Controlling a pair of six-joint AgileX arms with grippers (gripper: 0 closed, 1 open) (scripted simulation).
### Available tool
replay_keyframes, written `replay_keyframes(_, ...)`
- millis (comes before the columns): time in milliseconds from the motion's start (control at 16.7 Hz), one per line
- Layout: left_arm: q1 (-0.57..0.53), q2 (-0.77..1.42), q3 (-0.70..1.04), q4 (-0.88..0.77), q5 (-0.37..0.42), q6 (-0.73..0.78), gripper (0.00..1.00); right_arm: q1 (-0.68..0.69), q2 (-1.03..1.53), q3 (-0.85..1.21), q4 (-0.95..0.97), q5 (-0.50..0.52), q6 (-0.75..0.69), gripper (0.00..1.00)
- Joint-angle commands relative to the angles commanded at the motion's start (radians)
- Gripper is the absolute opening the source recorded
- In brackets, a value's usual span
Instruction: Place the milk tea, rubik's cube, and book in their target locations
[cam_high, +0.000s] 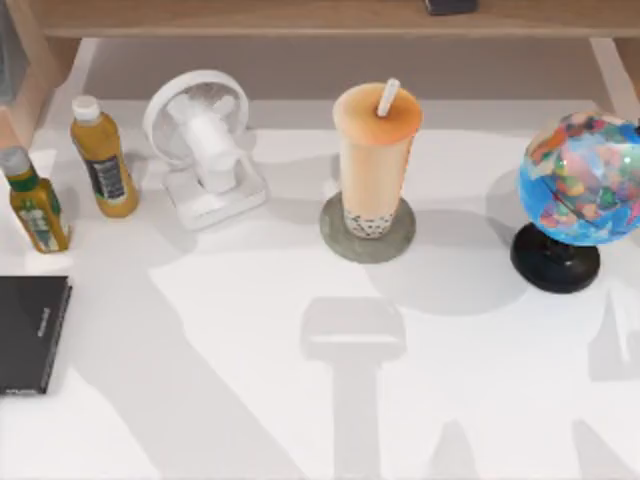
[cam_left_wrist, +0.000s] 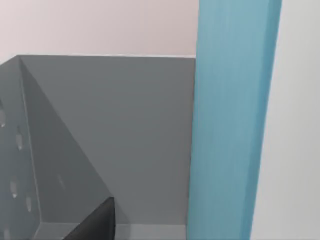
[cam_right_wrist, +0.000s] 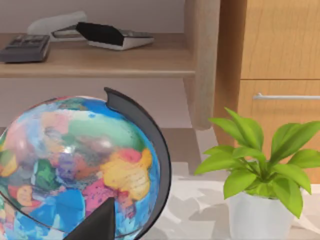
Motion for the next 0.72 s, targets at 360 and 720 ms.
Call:
replay_keyframes(360, 0.0, 0.0, 0.0, 0.0, 0.0, 0.0, 0.7, 0.0, 0.0, 0.0, 0.0, 0.0, 0.0, 1.0)
replay_keyframes(720, 0.0, 0.0, 0.0, 0.0, 0.0, 0.0, 0.25, 0.0, 0.0, 0.0, 0.0, 0.0, 0.0, 1.0)
